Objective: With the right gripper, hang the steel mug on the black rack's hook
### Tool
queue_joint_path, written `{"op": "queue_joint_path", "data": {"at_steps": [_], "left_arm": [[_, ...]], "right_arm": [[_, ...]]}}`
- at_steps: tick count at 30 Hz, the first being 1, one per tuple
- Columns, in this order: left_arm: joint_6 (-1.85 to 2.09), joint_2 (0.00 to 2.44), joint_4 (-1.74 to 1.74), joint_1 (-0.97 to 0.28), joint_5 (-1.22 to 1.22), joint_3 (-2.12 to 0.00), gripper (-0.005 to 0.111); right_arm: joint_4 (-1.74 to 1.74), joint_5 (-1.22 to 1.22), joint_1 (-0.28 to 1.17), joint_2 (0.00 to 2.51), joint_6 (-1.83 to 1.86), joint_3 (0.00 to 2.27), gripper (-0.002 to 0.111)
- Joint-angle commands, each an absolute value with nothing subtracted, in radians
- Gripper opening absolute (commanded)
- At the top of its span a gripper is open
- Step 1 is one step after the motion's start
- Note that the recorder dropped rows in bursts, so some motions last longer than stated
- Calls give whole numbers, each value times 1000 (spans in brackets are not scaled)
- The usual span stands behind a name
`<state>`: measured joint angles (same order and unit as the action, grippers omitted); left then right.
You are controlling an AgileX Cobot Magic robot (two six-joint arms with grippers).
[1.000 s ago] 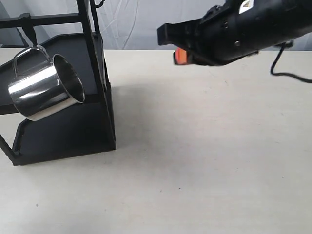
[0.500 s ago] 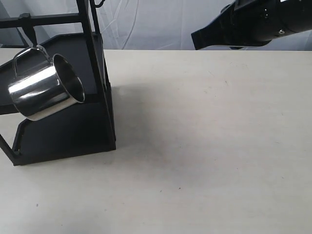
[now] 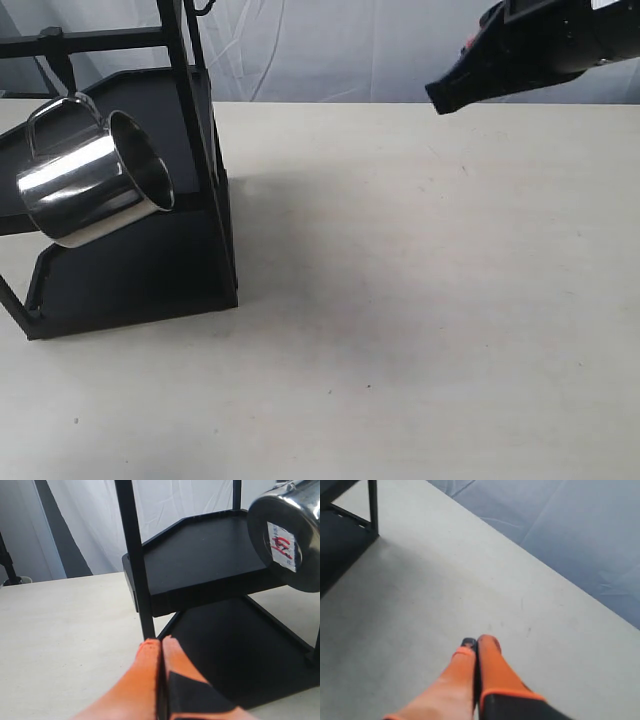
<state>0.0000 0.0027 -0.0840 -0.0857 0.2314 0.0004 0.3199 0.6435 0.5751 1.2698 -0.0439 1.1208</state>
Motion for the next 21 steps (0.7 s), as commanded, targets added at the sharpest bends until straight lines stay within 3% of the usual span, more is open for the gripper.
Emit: {"op": "queue_joint_path", "data": {"at_steps": [1, 6, 15, 21], "left_arm": [[0, 0, -84, -91, 232, 0, 2], [0, 0, -84, -91, 232, 0, 2], [0, 0, -84, -91, 232, 0, 2], [0, 0, -84, -91, 232, 0, 2]], "right_arm": [[361, 714, 570, 1176, -49, 1120, 0], [351, 776, 467, 1008, -50, 1120, 0], [198, 737, 109, 666, -53, 1074, 0], [198, 700, 46, 438, -53, 881, 0]]}}
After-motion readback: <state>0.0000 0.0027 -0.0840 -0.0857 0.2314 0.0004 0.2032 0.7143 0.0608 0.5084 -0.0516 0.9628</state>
